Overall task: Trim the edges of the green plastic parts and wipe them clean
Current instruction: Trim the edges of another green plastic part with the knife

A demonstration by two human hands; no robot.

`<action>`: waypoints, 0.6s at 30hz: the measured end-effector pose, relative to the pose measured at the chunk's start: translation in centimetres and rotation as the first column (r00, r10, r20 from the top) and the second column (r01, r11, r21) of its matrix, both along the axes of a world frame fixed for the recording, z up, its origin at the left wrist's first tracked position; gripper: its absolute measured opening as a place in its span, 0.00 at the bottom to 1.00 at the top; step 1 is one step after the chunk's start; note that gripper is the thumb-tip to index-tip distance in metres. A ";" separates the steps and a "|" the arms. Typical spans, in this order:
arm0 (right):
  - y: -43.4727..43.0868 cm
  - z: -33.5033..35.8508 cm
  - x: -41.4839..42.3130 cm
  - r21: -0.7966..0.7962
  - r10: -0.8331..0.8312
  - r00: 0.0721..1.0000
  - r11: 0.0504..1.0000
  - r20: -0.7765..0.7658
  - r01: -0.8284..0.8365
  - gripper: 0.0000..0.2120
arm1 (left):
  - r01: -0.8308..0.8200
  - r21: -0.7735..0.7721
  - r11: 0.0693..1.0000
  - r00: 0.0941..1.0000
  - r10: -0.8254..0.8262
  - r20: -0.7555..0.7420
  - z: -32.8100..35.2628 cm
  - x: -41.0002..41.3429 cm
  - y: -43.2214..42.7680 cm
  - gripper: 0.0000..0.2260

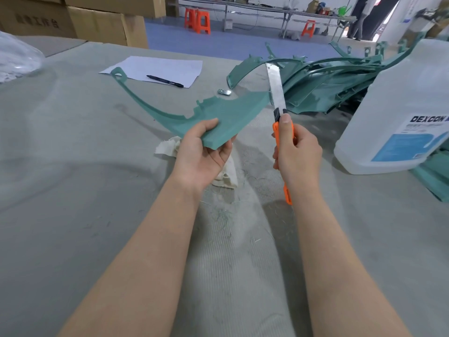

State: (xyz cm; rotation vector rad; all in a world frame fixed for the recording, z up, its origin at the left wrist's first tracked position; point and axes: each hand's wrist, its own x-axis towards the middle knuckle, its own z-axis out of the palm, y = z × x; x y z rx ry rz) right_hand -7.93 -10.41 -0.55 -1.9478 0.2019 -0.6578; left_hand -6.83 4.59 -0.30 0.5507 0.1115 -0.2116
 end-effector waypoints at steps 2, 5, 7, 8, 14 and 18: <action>0.0 -0.1 0.0 -0.035 0.000 1.000 0.999 0.005 0.000 0.27 | 0.007 -0.008 1.000 1.000 -0.007 0.002 0.0 -0.1 0.0 0.04; 0.1 0.0 0.0 -0.027 0.001 1.000 1.000 0.009 0.000 0.23 | 0.029 -0.041 0.999 1.000 -0.029 0.000 0.0 -0.2 0.1 0.04; 0.1 0.0 0.0 -0.013 -0.005 1.000 1.000 0.014 0.006 0.25 | 0.039 -0.062 0.997 0.999 -0.039 0.000 0.0 -0.3 0.2 0.05; 0.1 0.0 0.0 -0.012 -0.007 1.000 1.000 0.014 0.007 0.26 | 0.039 -0.067 0.997 0.999 -0.039 0.000 0.0 -0.3 0.2 0.05; 0.3 0.0 -0.1 -0.012 0.022 0.999 1.000 0.031 -0.022 0.28 | 0.058 -0.103 0.993 0.998 -0.058 -0.005 0.0 -0.5 0.3 0.05; 0.6 -0.1 -0.3 -0.021 0.069 0.996 0.997 0.049 -0.068 0.26 | 0.073 -0.160 0.984 0.997 -0.075 -0.005 0.1 -0.5 0.4 0.06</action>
